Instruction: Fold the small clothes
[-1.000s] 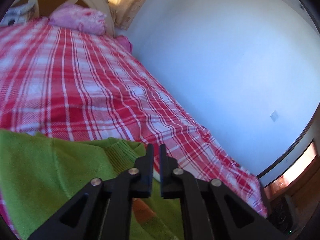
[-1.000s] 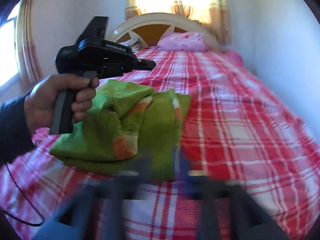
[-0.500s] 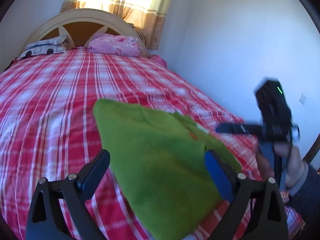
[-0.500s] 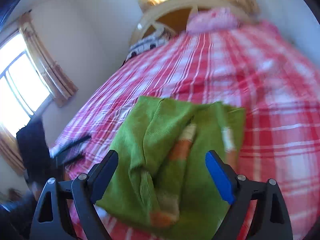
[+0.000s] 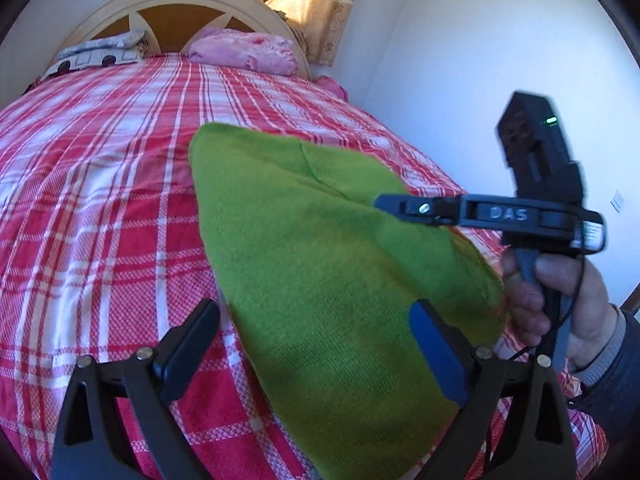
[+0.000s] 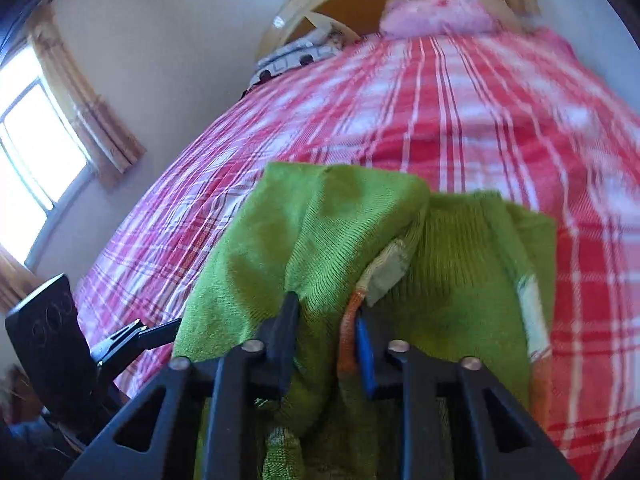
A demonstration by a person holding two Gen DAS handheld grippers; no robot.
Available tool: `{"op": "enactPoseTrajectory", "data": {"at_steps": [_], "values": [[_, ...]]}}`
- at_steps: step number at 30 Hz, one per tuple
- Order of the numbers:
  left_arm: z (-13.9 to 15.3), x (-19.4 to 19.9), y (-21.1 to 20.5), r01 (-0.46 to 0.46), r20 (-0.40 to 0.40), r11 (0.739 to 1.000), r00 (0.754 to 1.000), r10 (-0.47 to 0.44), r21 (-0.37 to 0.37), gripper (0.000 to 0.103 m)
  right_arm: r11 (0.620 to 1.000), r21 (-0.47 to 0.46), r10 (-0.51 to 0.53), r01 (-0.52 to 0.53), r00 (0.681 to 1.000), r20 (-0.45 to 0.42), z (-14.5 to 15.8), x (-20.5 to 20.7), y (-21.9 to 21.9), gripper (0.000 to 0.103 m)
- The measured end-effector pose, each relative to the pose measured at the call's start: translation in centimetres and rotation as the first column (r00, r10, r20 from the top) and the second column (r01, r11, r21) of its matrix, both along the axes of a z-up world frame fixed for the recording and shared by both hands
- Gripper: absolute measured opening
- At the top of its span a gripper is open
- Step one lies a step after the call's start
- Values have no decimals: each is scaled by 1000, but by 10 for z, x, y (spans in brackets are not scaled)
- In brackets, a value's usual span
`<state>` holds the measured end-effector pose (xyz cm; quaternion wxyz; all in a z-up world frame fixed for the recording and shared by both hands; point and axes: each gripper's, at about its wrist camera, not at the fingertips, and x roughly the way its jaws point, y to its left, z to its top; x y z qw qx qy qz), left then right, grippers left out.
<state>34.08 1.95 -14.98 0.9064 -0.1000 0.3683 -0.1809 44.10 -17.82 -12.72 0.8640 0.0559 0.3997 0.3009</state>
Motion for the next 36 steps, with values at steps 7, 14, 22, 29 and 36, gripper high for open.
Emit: {"op": "enactPoseTrajectory", "data": {"at_steps": [7,14,22,29,36], "values": [[9,-7,-6,15,26,1000,1000,-15,-8,98,997,-21,-66,68,994,84,42,-8,-23,15],[-3,-1,-34,106,-27,993,994,-105,59,101,975,-91,-203,201,979,-21,10,11,-81,16],[5,-8,-25,98,-14,994,995,-98,36,101,951,-82,-297,298,955,24,5,-10,-108,57],[23,19,-5,-92,27,994,996,91,54,103,997,-64,-33,42,989,144,34,-55,-59,69],[-7,31,-21,-46,-76,993,996,55,108,103,957,-258,-135,134,991,17,-22,-41,-66,69]]}}
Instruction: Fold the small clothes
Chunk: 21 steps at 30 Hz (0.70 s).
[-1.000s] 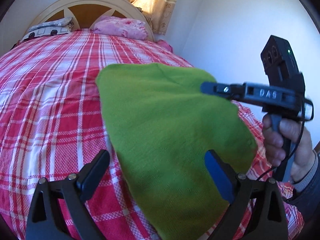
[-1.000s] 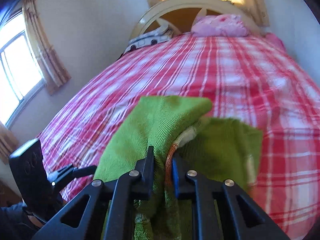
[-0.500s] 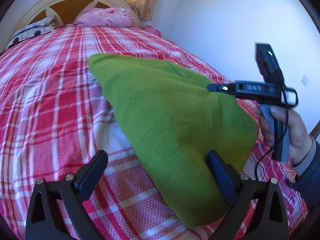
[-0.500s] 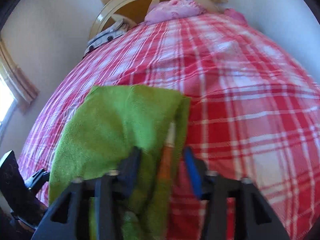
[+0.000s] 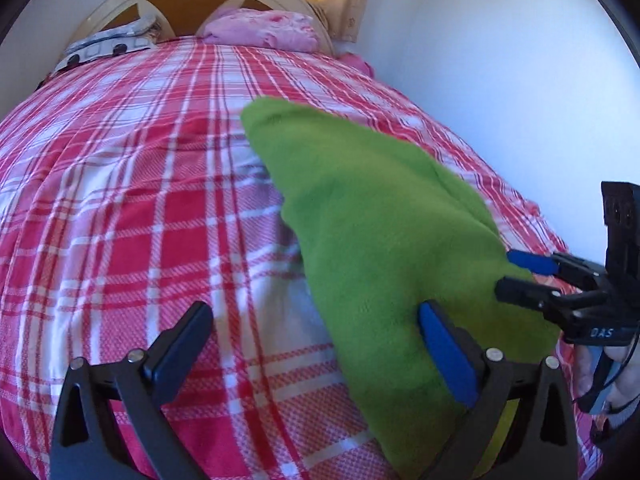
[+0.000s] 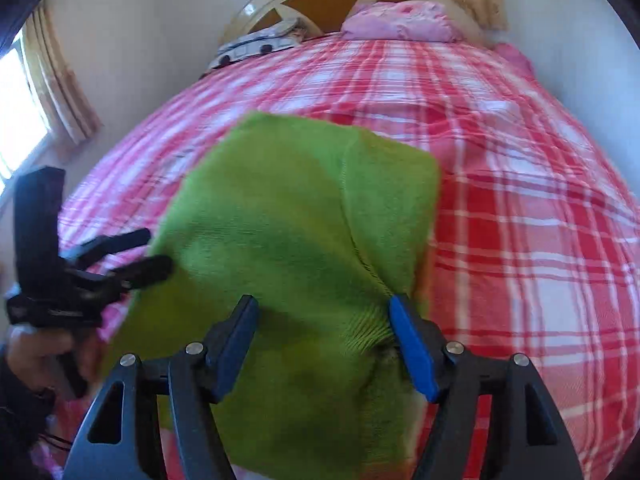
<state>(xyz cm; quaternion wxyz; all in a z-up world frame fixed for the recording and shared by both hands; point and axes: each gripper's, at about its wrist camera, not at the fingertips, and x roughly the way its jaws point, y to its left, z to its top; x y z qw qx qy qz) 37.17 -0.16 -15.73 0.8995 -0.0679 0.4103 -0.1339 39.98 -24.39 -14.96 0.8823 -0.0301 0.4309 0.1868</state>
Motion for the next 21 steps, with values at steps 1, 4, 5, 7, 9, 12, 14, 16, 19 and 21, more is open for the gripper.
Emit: {"op": "enactPoseTrajectory", "data": {"at_steps": [1,4,5,7,9,12,14,16,19,21], "values": [[-1,0,-1,1,1,1000,1000,-1,2,103,1000,7,-3,3,999,-42,-3,1,-2,70],[-5,1,3,3,-9,1000,1000,-4,-30,103,999,12,-37,37,999,15,8,-6,-8,70],[-6,1,6,2,-11,999,1000,-3,-42,103,999,-4,-43,43,996,74,17,-11,-6,70],[-8,4,7,4,-15,998,1000,-4,-59,103,998,12,-55,54,986,157,35,-18,0,70],[-10,5,8,4,-21,997,1000,-6,-72,103,999,14,-32,30,978,205,47,-21,12,70],[-10,3,6,4,-15,998,1000,-5,-69,103,990,80,92,-112,970,225,57,-22,41,70],[-10,3,7,5,-16,997,1000,-6,-73,103,988,55,129,-141,974,186,49,-16,58,71],[-11,2,7,5,-15,997,1000,-6,-77,103,991,29,124,-130,982,140,33,-7,65,71],[-11,3,8,6,-16,997,1000,-7,-78,103,996,22,87,-88,995,55,8,2,58,71],[-11,2,6,11,-17,997,1000,-12,-71,103,995,29,96,-98,994,56,-5,2,52,71]]}}
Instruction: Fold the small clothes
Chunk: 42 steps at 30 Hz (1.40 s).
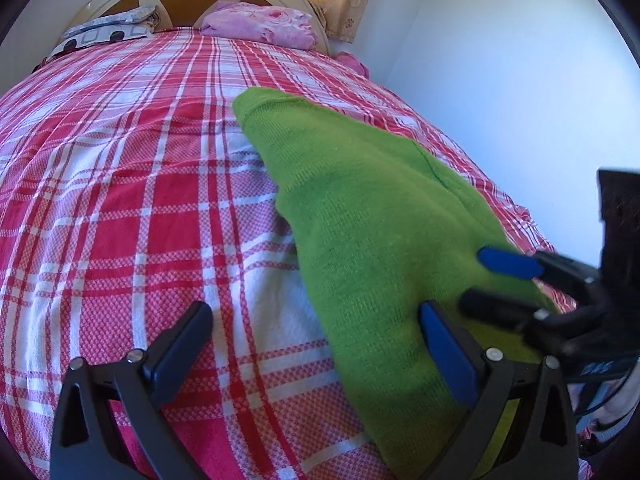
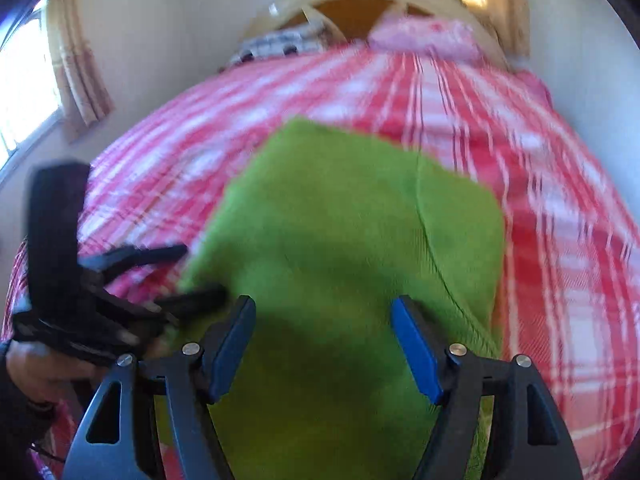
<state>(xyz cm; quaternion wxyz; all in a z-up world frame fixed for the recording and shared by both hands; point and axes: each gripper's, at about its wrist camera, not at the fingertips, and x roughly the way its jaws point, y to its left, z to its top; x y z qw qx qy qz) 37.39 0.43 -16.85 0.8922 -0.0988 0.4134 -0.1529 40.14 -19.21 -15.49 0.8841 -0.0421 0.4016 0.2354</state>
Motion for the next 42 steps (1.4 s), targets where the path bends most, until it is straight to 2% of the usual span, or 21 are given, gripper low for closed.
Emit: {"op": "enactPoseTrajectory", "data": {"at_steps": [4,8,10,13,14,16,18,21,24,26,29,31,32,33,34,35,36,37,42], "values": [[0,2,-1,4,-2,1000,1000,-3,2,103,1000,-22,22,-22,1000,22,-4,-6,-1,72],[0,3,-2,3,-4,1000,1000,-3,4,103,998,-36,54,-53,998,24,5,-9,-2,72],[1,3,-2,1,0,1000,1000,-1,0,103,999,3,53,-53,997,48,17,-14,-12,72],[5,3,2,4,0,1000,1000,-4,-30,103,990,144,-20,9,997,72,35,-2,-49,72],[7,3,3,5,0,999,1000,-5,-42,103,981,187,-63,52,997,54,37,7,-64,78],[9,6,3,22,-5,996,1000,-22,-84,103,959,264,-106,106,994,-15,34,29,-90,81],[8,10,2,40,-18,989,999,-43,-142,103,937,318,-118,147,987,-110,24,51,-109,81],[4,18,-1,49,-41,984,998,-57,-171,103,912,368,-97,179,969,-228,2,78,-120,81],[0,23,-4,54,-46,982,997,-64,-178,103,909,384,-66,161,966,-248,-7,92,-117,81],[-1,25,-5,61,-44,981,997,-70,-184,103,893,426,-30,147,963,-268,-13,103,-114,81],[-2,27,-7,75,-40,978,996,-84,-194,103,888,437,-6,142,954,-299,-24,113,-106,81],[-2,29,-9,86,-39,974,995,-96,-208,103,894,427,-6,134,958,-288,-27,115,-97,81],[-2,30,-10,103,-32,969,993,-113,-223,101,897,422,-7,133,957,-288,-28,115,-95,79],[-1,31,-11,114,-29,967,992,-124,-227,97,897,422,0,128,957,-290,-28,115,-91,72],[1,31,-13,123,-26,967,991,-132,-223,82,894,433,23,115,953,-301,-28,114,-86,48],[2,30,-15,125,-29,970,991,-134,-209,68,900,423,21,108,957,-290,-24,110,-80,43],[5,29,-14,122,-20,972,991,-129,-203,61,908,408,17,100,962,-273,-20,105,-77,41],[9,26,-13,125,-8,971,992,-129,-206,46,909,405,15,96,965,-262,-16,101,-75,39],[35,-1,1,125,52,974,992,-118,-187,38,887,455,20,80,978,-209,10,76,-64,38]]}}
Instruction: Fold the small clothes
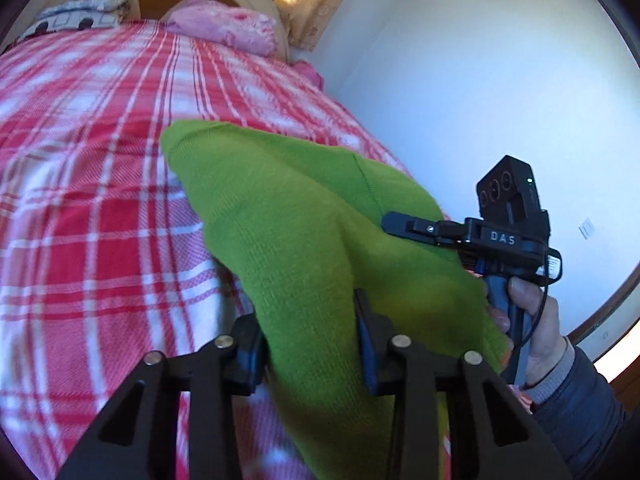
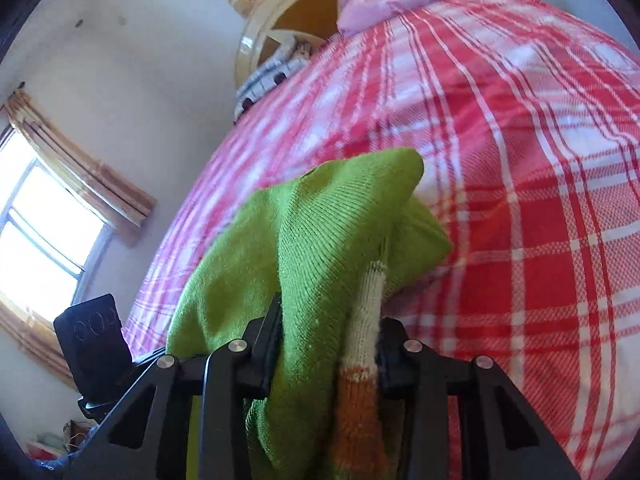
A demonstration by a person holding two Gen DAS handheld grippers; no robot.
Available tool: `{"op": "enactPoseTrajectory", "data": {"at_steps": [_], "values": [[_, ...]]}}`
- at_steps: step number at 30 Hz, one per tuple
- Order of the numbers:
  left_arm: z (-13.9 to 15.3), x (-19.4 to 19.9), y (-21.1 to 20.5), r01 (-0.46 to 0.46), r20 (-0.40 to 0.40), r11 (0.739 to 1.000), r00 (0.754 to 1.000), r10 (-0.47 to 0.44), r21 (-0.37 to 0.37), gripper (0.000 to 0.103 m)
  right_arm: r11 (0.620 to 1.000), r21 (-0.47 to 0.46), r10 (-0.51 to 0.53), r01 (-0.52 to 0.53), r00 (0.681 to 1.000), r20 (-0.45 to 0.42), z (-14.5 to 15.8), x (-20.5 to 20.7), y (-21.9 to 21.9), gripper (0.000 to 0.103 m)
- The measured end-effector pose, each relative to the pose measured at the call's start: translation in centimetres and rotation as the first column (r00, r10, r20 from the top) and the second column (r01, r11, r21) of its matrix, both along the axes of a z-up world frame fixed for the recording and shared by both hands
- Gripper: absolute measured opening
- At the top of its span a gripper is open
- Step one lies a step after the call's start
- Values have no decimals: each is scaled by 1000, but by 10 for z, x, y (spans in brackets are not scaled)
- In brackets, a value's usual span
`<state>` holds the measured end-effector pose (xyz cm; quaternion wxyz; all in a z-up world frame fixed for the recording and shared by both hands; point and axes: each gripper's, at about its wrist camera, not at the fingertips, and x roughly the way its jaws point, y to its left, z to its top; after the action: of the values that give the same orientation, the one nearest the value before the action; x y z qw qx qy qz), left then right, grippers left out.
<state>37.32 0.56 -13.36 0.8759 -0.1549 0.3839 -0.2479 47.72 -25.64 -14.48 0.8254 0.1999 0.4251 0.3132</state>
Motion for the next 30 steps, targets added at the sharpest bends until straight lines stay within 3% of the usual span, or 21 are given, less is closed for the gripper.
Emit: {"op": "enactPoseTrajectory", "data": {"at_steps": [6,11,20,30], "values": [[30,-57,36,-24,57,999,998,22,38,37,997,30,72,-74,996,49,25,-40,44,37],[42,-112,82,-129,89,989,988,123,66,37,981,69,178,-183,981,73,40,-68,107,37],[45,-193,160,-307,102,950,949,300,64,37,916,136,373,-377,926,56,34,-107,228,37],[27,-242,217,-446,81,891,895,440,84,37,848,148,514,-509,858,7,9,-137,333,37]]}}
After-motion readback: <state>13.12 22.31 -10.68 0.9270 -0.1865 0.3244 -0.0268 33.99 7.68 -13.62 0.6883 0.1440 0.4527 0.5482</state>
